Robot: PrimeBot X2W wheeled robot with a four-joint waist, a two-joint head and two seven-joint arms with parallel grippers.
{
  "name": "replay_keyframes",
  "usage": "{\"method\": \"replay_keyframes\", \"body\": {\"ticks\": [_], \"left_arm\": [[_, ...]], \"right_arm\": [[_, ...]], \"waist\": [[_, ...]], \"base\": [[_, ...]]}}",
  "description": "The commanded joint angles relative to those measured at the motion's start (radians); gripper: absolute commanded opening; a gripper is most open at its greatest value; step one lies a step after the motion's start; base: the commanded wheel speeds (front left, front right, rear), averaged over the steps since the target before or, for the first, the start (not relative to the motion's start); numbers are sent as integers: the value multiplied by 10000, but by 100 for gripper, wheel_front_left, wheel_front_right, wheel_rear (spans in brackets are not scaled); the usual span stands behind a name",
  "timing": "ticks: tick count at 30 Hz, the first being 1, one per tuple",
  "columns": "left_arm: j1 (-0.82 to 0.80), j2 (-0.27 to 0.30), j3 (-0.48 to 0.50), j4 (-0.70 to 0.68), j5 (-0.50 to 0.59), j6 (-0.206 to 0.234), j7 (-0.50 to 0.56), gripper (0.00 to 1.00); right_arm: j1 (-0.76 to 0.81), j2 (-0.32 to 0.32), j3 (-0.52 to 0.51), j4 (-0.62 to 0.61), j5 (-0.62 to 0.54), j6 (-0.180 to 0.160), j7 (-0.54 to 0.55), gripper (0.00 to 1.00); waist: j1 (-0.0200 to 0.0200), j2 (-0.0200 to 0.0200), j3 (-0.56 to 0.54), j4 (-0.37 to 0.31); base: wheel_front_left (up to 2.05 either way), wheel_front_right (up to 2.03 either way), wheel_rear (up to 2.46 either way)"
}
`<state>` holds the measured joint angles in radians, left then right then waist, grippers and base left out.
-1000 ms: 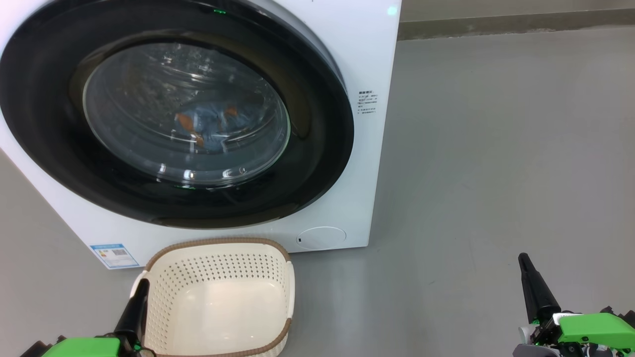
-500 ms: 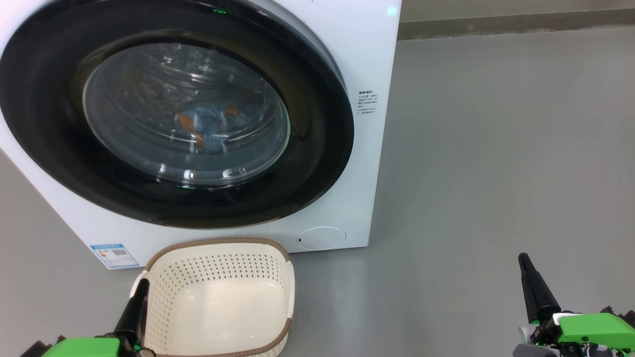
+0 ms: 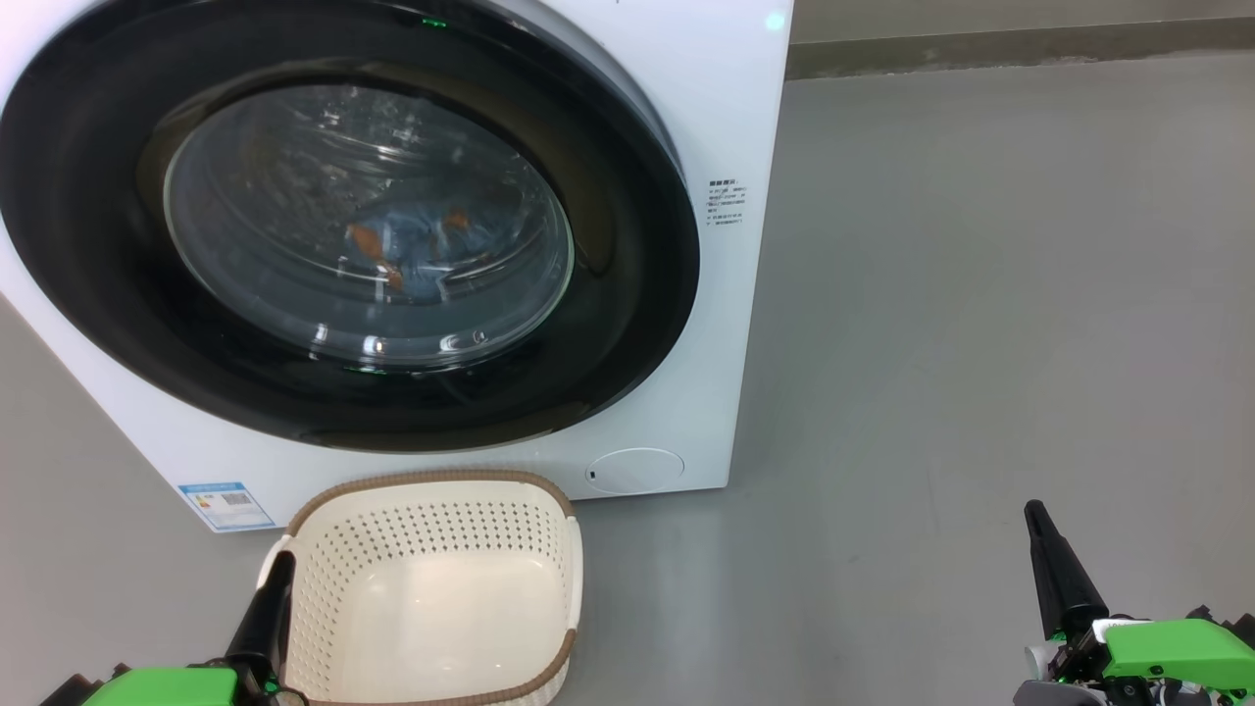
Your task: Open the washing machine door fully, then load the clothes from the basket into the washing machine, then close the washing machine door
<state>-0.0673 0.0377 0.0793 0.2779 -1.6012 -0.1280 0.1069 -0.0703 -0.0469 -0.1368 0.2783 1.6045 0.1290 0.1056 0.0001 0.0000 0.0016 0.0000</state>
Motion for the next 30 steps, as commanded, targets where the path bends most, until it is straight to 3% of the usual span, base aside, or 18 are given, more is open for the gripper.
{"method": "replay_keyframes", "body": {"ticks": [1, 30], "left_arm": [[-447, 132, 352, -295, -69, -27, 67, 0], [-447, 130, 354, -295, -66, -27, 69, 0]], "right_arm": [[-415, -33, 220, -304, 33, 17, 83, 0], [-415, -33, 221, -304, 34, 17, 82, 0]], "waist": [[0, 0, 0, 0], [0, 0, 0, 0]], "base": [[0, 0, 0], [0, 0, 0]]}}
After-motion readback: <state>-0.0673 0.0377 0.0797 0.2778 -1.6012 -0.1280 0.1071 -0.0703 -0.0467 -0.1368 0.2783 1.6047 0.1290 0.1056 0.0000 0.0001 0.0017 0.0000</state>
